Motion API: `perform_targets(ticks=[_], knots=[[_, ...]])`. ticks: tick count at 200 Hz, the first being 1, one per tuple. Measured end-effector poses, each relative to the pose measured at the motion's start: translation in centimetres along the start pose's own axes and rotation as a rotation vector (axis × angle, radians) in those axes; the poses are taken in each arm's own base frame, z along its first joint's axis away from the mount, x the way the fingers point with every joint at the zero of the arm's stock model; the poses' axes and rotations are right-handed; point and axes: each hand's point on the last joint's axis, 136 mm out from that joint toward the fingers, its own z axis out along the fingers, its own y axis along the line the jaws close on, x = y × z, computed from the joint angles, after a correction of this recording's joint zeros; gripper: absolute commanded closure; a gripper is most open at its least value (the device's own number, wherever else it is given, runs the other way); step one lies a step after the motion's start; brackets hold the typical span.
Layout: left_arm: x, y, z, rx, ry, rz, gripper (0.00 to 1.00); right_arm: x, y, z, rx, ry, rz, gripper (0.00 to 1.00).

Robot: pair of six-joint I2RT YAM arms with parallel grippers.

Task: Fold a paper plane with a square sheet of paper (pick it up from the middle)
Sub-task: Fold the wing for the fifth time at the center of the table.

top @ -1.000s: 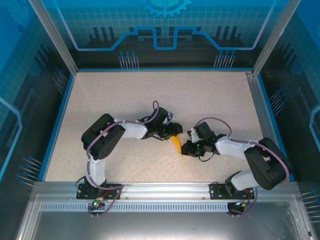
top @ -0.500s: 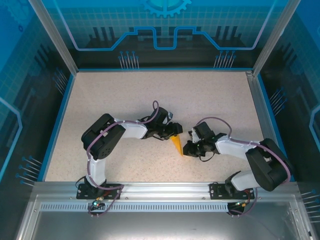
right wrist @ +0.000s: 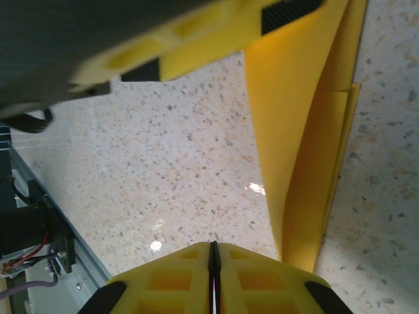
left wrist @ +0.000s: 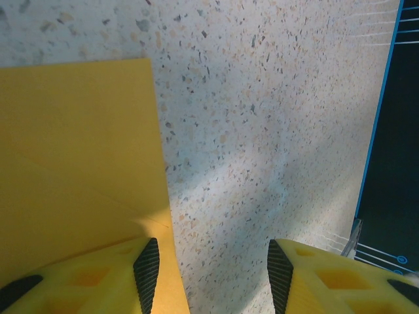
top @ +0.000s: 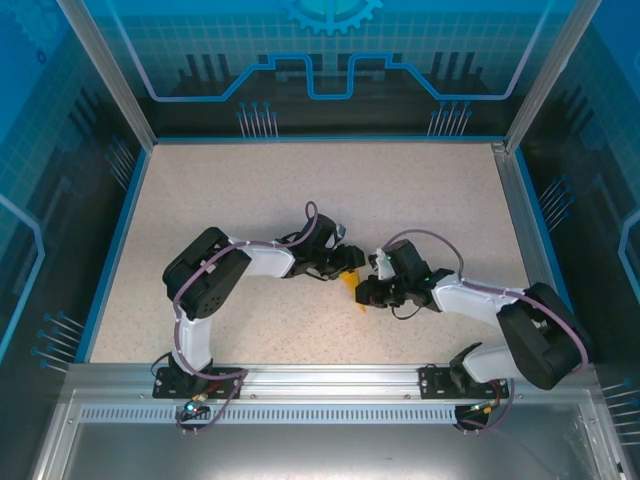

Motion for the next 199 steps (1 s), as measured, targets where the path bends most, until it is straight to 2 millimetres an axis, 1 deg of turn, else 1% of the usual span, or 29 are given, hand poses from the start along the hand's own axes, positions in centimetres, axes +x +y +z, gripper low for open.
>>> perform_targets(ticks=[21, 46, 81, 112, 145, 199], knots=[[0.0, 0.0, 0.0, 0.000, 0.000, 0.000, 0.49, 0.2, -0.5, 0.6, 0.011, 0.014, 0.013, 0.90], [0.0, 0.0, 0.0, 0.000, 0.000, 0.000, 0.49, 0.2, -0.9, 0.7, 0.028, 0.012, 0.016, 0.90], [0.0, 0.0, 0.0, -0.001, 0.001, 0.000, 0.49, 0.7, -2.2, 1.1, 0.078, 0.031, 0.035, 0.90], [0.0, 0.0, 0.0, -0.001, 0.001, 0.000, 0.49, 1.0, -2.9, 1.2, 0.091, 0.033, 0.043, 0.90], [0.1, 0.0, 0.0, 0.003, 0.007, -0.001, 0.49, 1.0, -3.3, 0.8, 0.088, 0.014, 0.050, 0.90], [0.2, 0.0, 0.0, 0.004, 0.009, -0.001, 0.49, 1.8, -4.6, -0.4, 0.111, 0.007, 0.084, 0.88]])
